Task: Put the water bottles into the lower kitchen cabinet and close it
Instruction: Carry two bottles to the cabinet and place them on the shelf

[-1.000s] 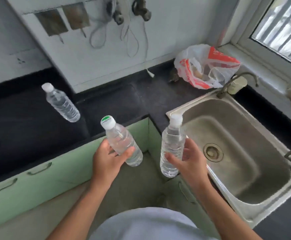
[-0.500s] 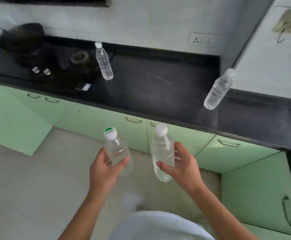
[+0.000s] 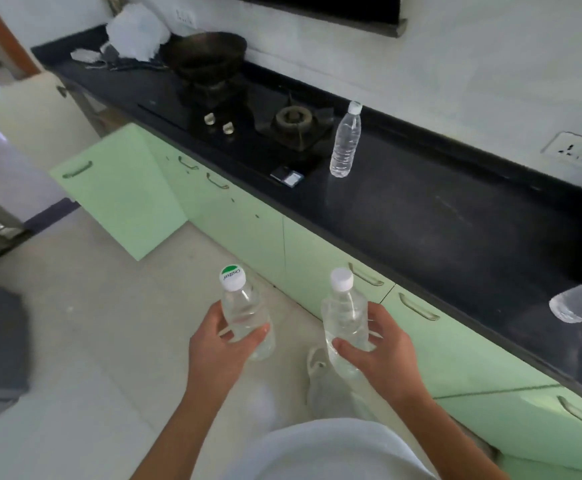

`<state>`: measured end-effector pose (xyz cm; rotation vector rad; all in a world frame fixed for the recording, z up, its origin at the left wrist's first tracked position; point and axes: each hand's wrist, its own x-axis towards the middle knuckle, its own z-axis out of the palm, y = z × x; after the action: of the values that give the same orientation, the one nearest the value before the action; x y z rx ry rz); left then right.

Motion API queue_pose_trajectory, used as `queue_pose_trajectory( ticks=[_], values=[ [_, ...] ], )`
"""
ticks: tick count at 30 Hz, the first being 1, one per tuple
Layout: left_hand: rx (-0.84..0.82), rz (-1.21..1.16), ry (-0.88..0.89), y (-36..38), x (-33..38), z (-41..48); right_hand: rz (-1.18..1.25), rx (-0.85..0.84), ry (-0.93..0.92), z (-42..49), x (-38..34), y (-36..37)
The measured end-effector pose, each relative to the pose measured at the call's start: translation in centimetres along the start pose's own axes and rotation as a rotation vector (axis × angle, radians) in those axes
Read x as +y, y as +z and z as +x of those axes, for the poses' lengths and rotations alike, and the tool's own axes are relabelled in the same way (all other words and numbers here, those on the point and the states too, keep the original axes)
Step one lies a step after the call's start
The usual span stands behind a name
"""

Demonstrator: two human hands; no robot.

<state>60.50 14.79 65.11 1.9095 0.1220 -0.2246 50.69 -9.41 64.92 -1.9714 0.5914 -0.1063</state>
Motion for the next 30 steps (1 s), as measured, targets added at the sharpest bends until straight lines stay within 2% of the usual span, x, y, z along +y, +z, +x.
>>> queue_pose_trajectory(
  ticks=[7,13,22,26,30],
  values=[
    [0.246,0.003,-0.104,-4.0,-0.5,6.4,-0.053,-0.180,-0.094,11.1,-3.5,6.1],
    [0.554,-0.013,-0.232,-9.0,-0.4,9.3,-0.076,-0.476,-0.268,19.4,-9.4,14.2],
    [1.072,-0.142,-0.428,-17.1,-3.0,5.8,-0.113,-0.893,-0.515,20.8,-18.8,30.5],
    [1.147,-0.178,-0.468,-21.5,-5.7,7.2,-0.118,-0.969,-0.563,19.8,-21.6,37.1],
    [1.107,-0.200,-0.439,-27.2,-7.6,10.7,-0.110,-0.932,-0.542,19.6,-24.0,42.1]
  ],
)
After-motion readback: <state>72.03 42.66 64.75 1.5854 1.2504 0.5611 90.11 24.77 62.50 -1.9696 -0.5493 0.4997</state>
